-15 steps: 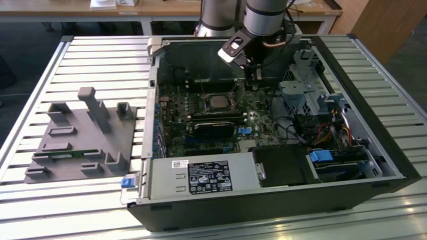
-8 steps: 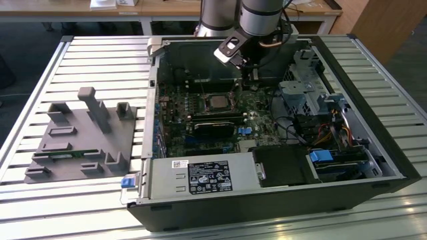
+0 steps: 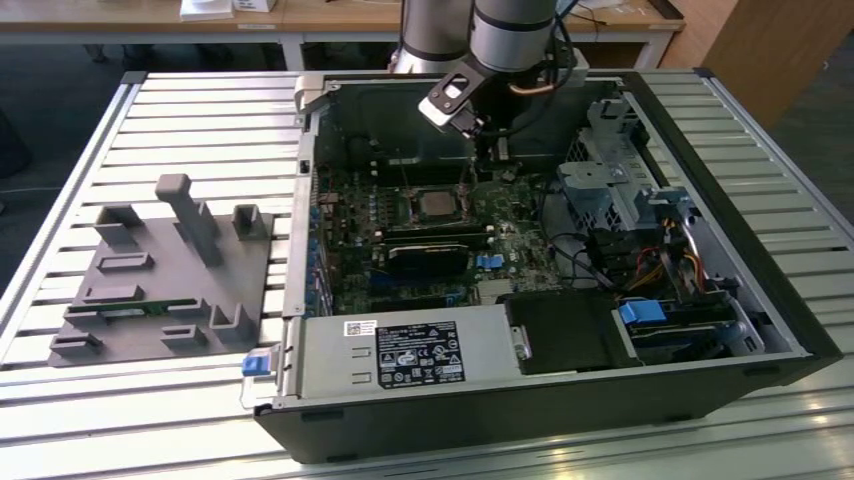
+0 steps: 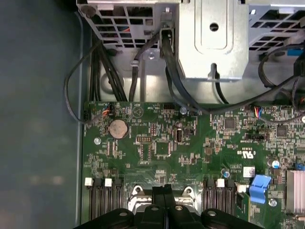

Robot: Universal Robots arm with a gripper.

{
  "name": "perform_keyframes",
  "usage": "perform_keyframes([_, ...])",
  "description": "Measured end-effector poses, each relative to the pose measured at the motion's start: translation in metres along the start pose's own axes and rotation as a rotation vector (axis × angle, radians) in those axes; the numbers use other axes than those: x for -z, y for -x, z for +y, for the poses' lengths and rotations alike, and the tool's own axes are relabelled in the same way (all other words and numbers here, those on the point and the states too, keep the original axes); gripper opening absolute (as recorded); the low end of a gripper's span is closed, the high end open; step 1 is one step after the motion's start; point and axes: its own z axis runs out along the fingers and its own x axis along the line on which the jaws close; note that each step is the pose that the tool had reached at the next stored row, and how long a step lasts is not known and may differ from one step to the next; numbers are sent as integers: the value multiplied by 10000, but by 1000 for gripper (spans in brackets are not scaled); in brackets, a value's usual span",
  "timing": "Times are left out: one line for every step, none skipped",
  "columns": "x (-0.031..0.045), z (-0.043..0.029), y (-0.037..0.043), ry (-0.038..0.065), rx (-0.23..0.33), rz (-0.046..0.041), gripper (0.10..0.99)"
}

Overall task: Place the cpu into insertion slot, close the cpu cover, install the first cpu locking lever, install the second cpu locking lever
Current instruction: 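Close the cpu cover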

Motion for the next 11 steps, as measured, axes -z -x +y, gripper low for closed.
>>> perform_keyframes([0,-13,0,0,0,0,106])
perform_keyframes([0,-27,0,0,1,0,106])
perform_keyframes([0,-40,0,0,1,0,106])
perform_keyframes([0,-54,0,0,0,0,106])
perform_keyframes([0,-68,0,0,0,0,106])
perform_keyframes([0,-83,0,0,-1,1,106])
perform_keyframes([-1,-100,0,0,0,1,106])
perform_keyframes([-1,-119,0,0,0,1,106])
perform_keyframes([-2,-139,0,0,0,-1,106])
perform_keyframes([-4,-157,0,0,0,0,106])
perform_keyframes([-6,-174,0,0,0,1,106])
